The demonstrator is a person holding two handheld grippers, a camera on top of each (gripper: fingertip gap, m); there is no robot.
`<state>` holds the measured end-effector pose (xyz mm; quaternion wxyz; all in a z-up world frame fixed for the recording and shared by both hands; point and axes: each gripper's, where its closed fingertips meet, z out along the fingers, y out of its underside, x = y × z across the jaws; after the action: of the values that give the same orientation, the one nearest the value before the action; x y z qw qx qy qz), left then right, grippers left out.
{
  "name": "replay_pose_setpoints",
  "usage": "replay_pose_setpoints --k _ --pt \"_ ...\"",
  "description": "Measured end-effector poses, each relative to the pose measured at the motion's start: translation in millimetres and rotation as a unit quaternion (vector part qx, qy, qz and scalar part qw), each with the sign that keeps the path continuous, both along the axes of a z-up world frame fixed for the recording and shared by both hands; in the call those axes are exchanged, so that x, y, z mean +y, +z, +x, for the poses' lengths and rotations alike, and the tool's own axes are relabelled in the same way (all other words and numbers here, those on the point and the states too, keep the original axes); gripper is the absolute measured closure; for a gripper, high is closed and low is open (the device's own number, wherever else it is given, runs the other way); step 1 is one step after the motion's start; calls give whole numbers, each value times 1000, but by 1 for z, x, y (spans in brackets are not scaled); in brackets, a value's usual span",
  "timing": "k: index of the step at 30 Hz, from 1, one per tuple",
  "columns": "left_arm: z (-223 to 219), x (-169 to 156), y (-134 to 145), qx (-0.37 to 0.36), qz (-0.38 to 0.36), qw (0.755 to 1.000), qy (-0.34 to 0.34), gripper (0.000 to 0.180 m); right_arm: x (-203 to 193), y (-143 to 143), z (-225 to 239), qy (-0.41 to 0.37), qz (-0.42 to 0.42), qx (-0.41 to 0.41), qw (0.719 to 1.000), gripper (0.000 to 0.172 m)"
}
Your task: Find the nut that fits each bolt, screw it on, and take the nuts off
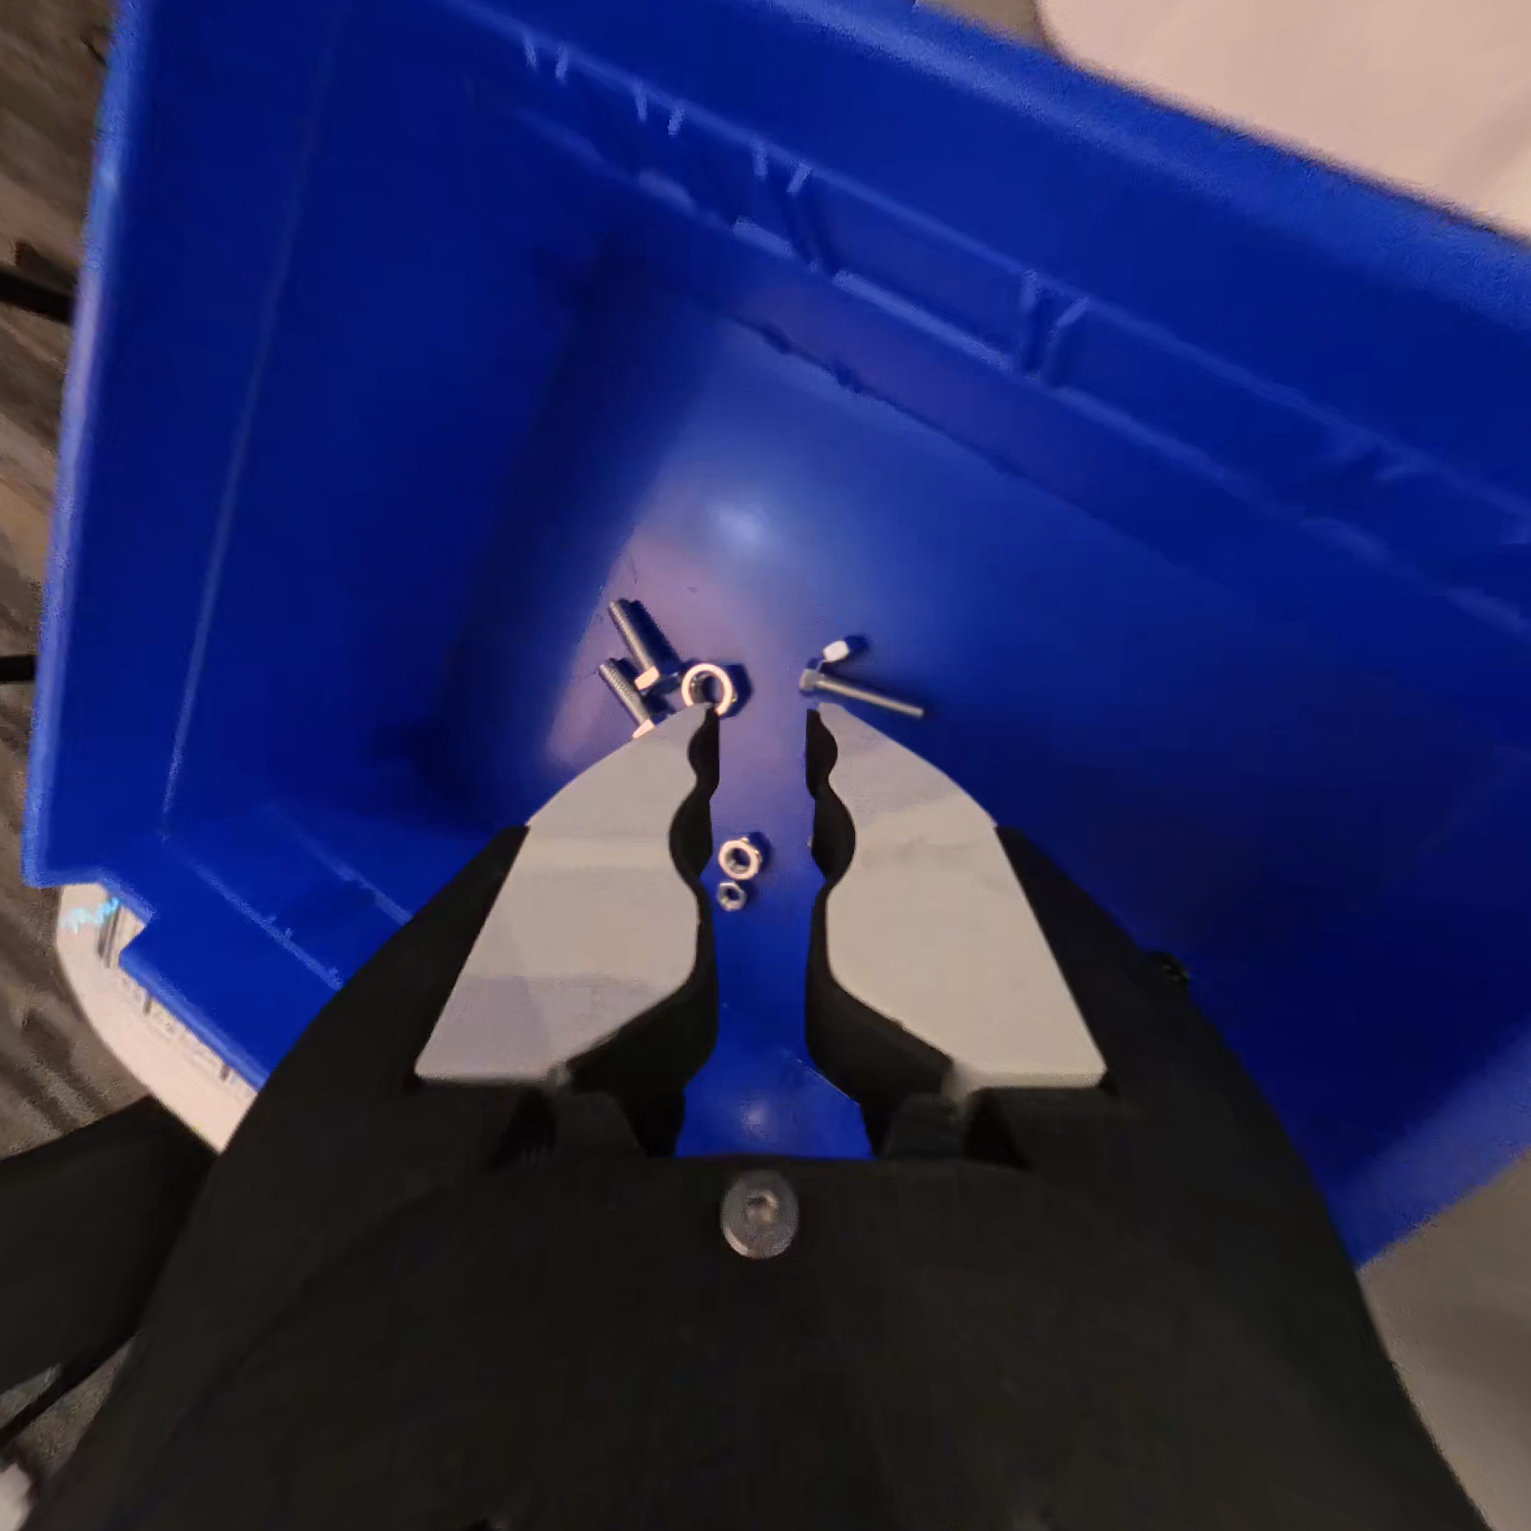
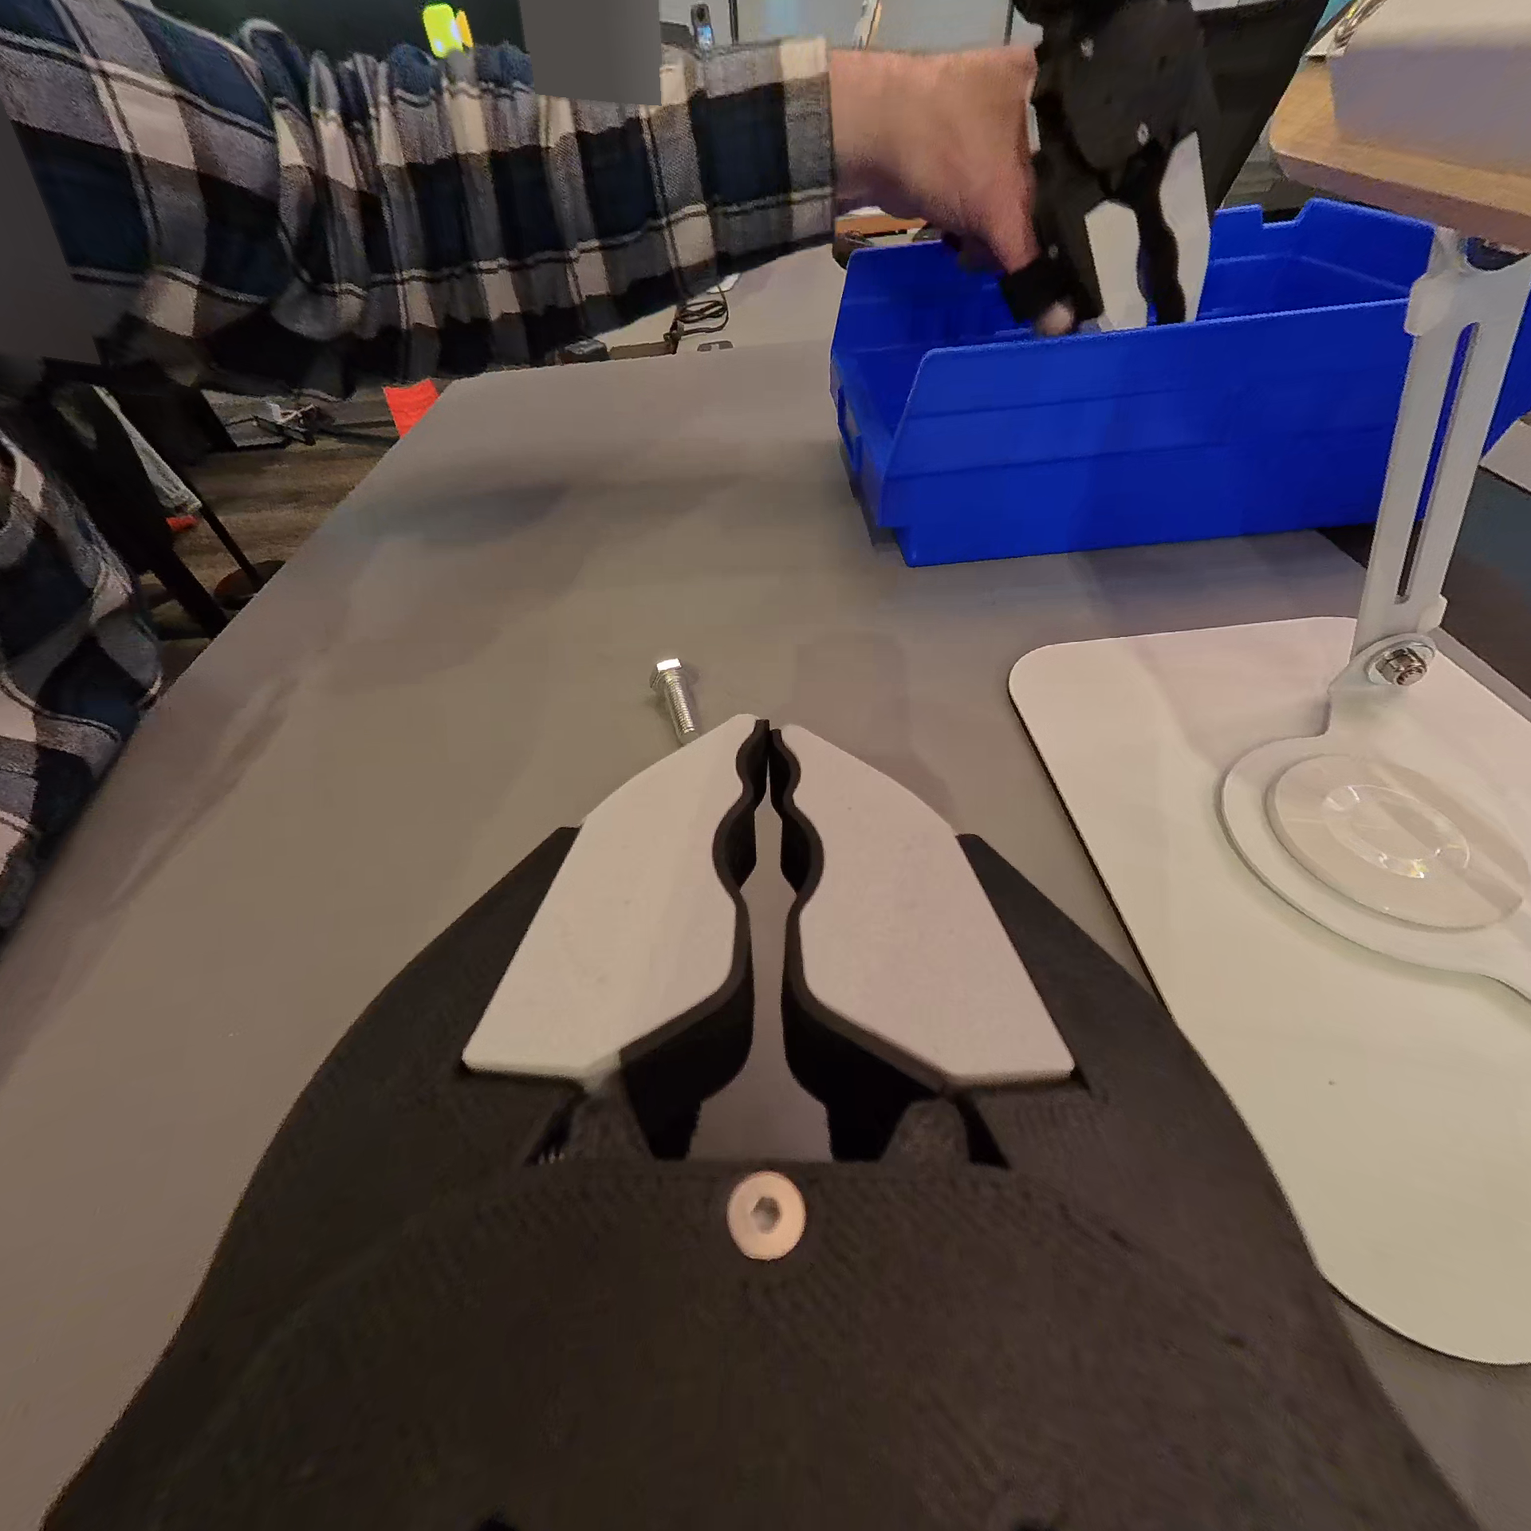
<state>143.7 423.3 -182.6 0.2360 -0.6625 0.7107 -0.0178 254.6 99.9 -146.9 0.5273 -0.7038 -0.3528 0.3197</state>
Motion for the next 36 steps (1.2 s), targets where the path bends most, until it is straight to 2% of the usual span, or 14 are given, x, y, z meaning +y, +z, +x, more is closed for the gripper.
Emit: replay_pose_setpoints --k 3,7,10,16,18,27,28,29,36 --pt "-4 14 -18 53 6 999 8 163 0 1 1 1 -2 6 1000 172" --pt "1 15 -32 62 -21 998 -2 163 0 1 1 1 -2 8 1000 172" --pt "0 23 -38 87 1 996 -7 162 0 1 1 2 -2 7 1000 172" --pt "4 26 -40 78 -10 997 -6 159 0 2 1 3 -2 8 1000 172" --pt "-2 31 -43 96 -5 995 5 162 0 2 1 3 -2 9 1000 172" --pt "3 32 -44 81 -6 997 12 165 -1 2 1 4 -2 9 1000 172" --pt "3 32 -43 79 -3 997 12 166 -1 2 1 4 -2 8 1000 172" --pt "5 30 -42 73 -4 997 7 176 -1 2 0 4 -1 8 1000 172" --pt "4 29 -43 75 -1 997 9 176 -1 2 0 5 -1 9 1000 172"
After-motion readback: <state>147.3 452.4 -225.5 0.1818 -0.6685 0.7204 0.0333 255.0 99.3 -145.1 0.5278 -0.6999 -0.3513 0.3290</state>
